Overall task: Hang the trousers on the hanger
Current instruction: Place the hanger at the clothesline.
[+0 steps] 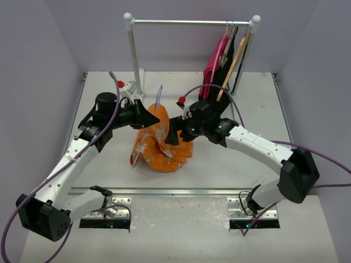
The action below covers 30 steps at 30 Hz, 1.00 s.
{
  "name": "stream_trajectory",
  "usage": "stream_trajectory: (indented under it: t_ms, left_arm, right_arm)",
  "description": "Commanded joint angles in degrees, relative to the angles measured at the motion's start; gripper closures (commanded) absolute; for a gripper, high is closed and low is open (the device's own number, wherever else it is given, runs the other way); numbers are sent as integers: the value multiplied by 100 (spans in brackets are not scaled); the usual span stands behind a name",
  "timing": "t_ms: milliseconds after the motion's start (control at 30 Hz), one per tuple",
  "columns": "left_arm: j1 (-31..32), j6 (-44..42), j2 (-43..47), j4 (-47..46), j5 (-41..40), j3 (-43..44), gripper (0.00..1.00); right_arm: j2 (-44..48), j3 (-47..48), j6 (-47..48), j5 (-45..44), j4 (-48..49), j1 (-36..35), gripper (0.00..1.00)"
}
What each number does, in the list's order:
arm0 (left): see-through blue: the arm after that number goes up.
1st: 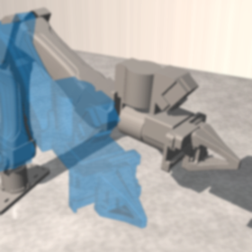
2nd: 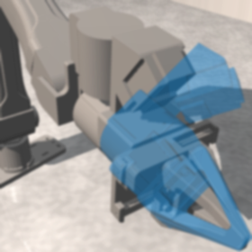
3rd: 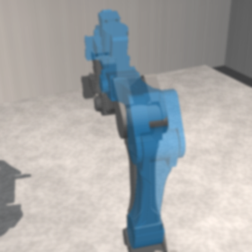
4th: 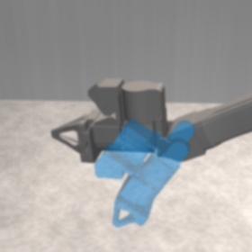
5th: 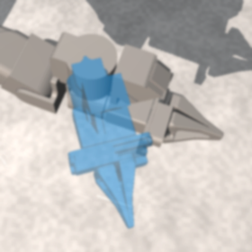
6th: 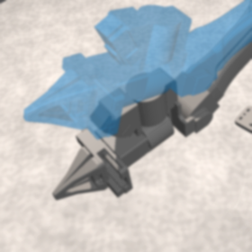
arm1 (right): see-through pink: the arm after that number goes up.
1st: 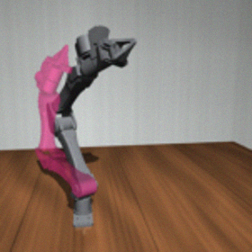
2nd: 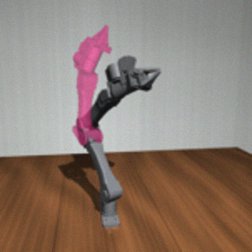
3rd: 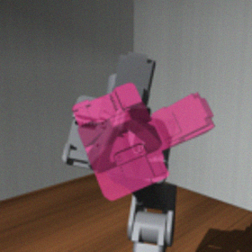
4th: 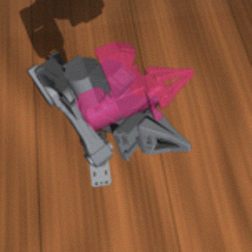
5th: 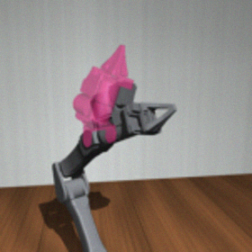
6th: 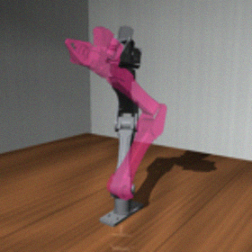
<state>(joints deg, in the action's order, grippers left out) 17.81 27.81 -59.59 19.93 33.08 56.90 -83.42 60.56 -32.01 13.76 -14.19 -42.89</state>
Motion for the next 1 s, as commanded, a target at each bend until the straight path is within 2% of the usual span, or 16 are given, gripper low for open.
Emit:
stream_trajectory:
  t_ms: [0, 67, 167, 367, 533, 733, 967]
  left_arm:
    - [139, 462, 388, -970, -234, 46, 100]
    - [155, 673, 534, -1120, -460, -49, 100]
    - [179, 1020, 800, -1368, -690, -143, 100]
    - [223, 1407, 979, -1386, -1190, 188, 100]
    - [261, 1573, 895, -1419, -1313, 499, 100]
    - [427, 1654, 737, -1745, -1961, 806, 100]
    - [610, 1641, 448, -1845, -2465, 1429, 100]
  right_arm:
    - [1, 27, -113, -48, 671, -379, 9]
    - [62, -31, 40, -358, 967, -696, 2]
    - [179, -169, 360, -1061, 1184, -1203, 1]
    - [771, -713, 310, -1353, 1712, -1204, 1]
    - [1277, -848, 464, -1611, 1407, -1288, 1]
    - [1810, -874, 722, -2491, 638, -2106, 6]
    - [1703, -826, 802, -3571, 570, -3120, 11]
